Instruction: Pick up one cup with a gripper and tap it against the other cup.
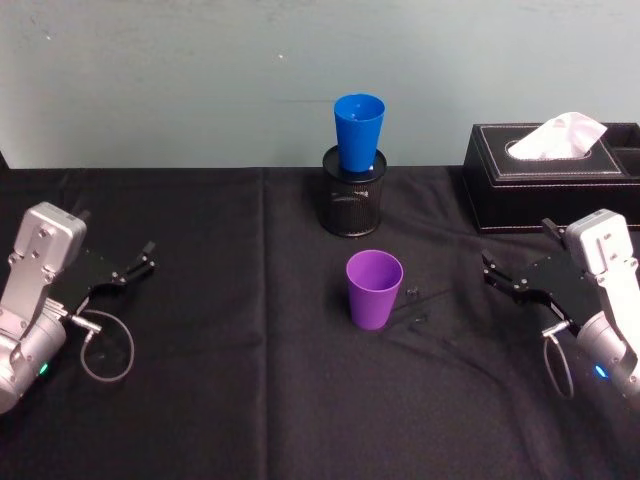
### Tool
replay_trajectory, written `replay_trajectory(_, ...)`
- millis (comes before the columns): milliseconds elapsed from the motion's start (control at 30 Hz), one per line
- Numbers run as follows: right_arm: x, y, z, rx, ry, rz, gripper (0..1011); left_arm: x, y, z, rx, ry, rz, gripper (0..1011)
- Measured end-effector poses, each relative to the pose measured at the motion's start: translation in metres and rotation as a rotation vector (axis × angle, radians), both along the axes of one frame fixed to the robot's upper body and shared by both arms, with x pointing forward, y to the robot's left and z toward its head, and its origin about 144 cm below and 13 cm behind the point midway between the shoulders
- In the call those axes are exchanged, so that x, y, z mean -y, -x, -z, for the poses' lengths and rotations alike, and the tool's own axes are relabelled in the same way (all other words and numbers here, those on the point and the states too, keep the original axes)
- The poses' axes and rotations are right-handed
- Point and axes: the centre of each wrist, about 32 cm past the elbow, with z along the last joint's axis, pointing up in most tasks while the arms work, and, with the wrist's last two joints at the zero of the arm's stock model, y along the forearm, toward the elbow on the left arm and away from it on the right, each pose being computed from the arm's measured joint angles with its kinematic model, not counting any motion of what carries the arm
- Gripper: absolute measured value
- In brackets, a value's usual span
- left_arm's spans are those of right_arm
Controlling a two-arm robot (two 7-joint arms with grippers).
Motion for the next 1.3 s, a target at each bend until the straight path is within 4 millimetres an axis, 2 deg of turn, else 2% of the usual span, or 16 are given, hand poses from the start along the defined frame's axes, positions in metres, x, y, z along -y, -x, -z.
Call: replay_trajectory(1300, 0.0000, 0.0000, 0.0000, 0.000, 0.000, 0.000, 1002, 0.0000, 0.0000, 0.0000, 0.000, 0.000, 0.000, 1000)
